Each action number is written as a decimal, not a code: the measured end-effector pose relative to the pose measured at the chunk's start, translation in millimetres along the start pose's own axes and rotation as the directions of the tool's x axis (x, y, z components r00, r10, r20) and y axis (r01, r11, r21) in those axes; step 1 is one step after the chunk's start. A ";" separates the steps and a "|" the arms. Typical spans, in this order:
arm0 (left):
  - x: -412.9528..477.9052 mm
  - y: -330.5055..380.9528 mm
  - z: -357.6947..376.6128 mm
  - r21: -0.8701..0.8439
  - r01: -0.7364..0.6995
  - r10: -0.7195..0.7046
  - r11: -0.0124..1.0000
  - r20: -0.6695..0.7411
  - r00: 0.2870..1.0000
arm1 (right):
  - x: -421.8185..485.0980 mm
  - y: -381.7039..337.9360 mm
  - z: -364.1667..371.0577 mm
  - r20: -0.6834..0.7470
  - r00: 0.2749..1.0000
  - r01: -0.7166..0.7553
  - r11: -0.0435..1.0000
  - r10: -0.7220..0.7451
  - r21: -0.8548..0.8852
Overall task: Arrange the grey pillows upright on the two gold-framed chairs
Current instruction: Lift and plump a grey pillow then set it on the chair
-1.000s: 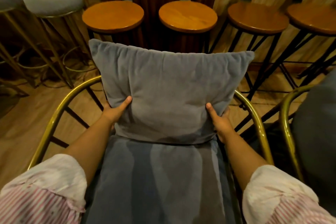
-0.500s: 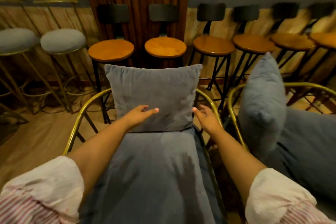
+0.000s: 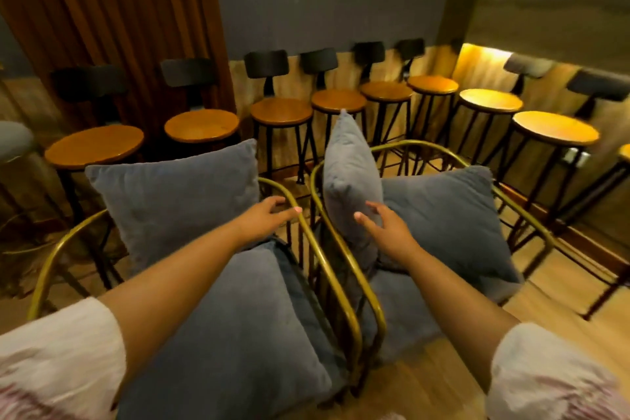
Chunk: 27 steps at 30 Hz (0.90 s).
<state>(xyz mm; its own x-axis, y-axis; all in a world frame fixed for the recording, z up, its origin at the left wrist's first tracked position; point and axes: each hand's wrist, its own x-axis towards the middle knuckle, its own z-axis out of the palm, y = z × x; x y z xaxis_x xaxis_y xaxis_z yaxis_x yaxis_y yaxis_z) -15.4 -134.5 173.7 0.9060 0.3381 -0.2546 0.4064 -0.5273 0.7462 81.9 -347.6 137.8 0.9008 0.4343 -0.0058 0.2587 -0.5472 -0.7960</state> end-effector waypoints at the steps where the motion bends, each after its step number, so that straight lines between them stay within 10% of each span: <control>1: 1.7 8.9 17.2 0.005 -0.005 0.005 1.000 0.022 1.000 | -4.0 13.8 -11.2 -0.020 1.000 -0.018 1.000 0.018 0.002; 9: 45.8 75.3 159.8 -0.013 -0.076 0.077 0.997 0.079 0.994 | -12.0 121.6 -109.1 -0.041 0.977 -0.207 0.978 0.209 0.038; 17: 130.9 132.5 238.0 -0.069 0.056 -0.069 0.996 -0.214 0.974 | 66.3 199.0 -207.3 -0.008 0.982 -0.190 0.982 0.190 -0.016; 27: 214.0 110.5 193.7 -0.497 0.152 -0.441 0.854 -0.538 0.719 | 234.2 184.0 -184.3 0.189 0.980 -0.068 0.997 0.058 0.045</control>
<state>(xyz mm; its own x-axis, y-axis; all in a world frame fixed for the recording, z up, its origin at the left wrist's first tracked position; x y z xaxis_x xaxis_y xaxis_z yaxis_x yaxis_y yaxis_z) 246.3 -271.4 82.5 0.4087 0.8945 -0.1813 0.4263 -0.0115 0.9045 404.8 -478.5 101.6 0.8318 0.5295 -0.1665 0.1813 -0.5427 -0.8201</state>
